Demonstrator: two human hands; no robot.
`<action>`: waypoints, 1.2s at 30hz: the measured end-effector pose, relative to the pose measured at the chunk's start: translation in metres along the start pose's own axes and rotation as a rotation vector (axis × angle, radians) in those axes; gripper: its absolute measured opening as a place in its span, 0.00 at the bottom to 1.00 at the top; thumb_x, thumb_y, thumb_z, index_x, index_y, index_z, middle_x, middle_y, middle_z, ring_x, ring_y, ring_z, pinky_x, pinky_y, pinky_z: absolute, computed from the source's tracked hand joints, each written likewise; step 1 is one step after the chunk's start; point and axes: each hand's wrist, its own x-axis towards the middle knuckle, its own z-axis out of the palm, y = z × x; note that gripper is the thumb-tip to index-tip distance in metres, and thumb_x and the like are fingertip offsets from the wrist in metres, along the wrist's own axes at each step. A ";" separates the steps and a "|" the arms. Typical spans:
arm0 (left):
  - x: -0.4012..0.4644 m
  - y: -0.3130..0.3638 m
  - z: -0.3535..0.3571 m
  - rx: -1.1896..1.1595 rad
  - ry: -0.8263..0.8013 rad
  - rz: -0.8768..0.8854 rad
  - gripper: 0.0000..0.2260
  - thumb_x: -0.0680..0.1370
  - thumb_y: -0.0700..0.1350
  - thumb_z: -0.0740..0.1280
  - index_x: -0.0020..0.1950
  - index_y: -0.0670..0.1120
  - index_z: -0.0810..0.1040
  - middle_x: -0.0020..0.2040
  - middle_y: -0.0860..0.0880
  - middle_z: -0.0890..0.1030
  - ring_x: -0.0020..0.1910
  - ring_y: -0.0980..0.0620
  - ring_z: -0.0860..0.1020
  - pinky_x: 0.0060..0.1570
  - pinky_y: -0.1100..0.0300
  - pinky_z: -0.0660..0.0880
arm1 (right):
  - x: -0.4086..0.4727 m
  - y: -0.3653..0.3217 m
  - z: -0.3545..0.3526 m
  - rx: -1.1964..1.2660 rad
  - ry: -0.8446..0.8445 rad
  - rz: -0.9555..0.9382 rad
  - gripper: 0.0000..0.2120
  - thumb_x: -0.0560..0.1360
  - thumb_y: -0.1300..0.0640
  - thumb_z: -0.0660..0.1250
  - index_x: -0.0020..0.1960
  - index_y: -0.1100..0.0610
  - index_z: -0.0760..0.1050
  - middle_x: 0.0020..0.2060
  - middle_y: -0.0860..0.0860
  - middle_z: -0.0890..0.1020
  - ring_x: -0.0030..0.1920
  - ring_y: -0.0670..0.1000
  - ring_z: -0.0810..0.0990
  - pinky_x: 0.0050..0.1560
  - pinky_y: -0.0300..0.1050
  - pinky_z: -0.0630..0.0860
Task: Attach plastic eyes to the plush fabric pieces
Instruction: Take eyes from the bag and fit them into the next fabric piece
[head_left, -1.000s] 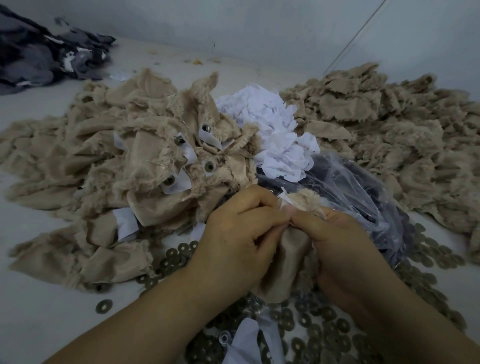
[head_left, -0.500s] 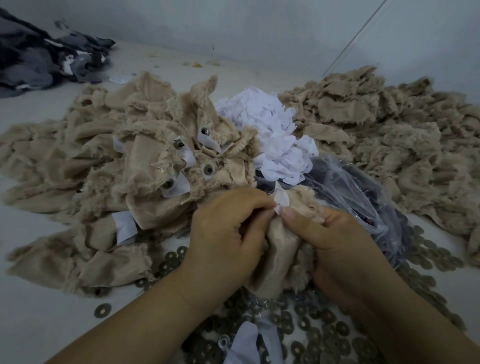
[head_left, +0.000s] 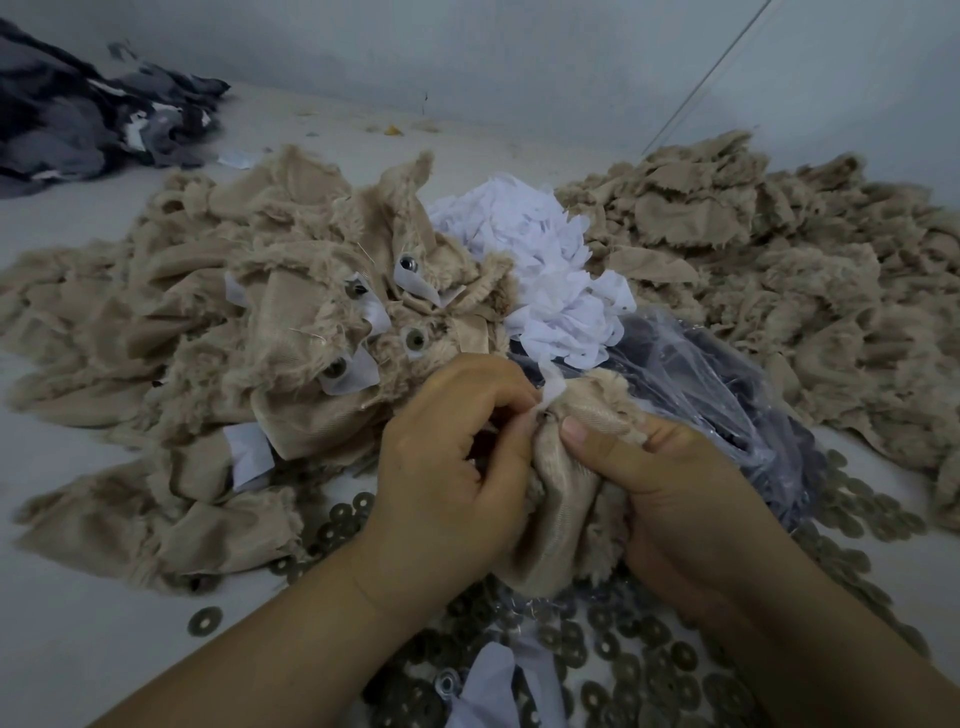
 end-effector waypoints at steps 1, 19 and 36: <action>0.000 -0.001 0.000 -0.024 0.011 -0.014 0.03 0.76 0.32 0.67 0.44 0.38 0.79 0.45 0.46 0.81 0.47 0.51 0.79 0.46 0.59 0.76 | 0.000 0.000 0.000 -0.001 0.002 0.002 0.17 0.69 0.60 0.69 0.54 0.68 0.82 0.50 0.65 0.85 0.49 0.62 0.86 0.46 0.51 0.85; -0.002 -0.007 0.001 0.256 -0.035 0.259 0.04 0.71 0.29 0.72 0.43 0.35 0.84 0.49 0.41 0.84 0.51 0.52 0.80 0.61 0.68 0.72 | 0.001 0.001 -0.001 0.057 -0.012 0.020 0.17 0.71 0.59 0.68 0.56 0.67 0.82 0.53 0.64 0.85 0.53 0.61 0.85 0.48 0.49 0.84; -0.003 0.000 0.003 0.173 -0.035 0.183 0.04 0.75 0.35 0.70 0.48 0.37 0.84 0.48 0.44 0.84 0.49 0.52 0.81 0.57 0.67 0.74 | 0.004 0.007 -0.011 -0.256 0.156 -0.128 0.21 0.63 0.49 0.74 0.45 0.67 0.83 0.43 0.66 0.85 0.46 0.68 0.85 0.48 0.58 0.84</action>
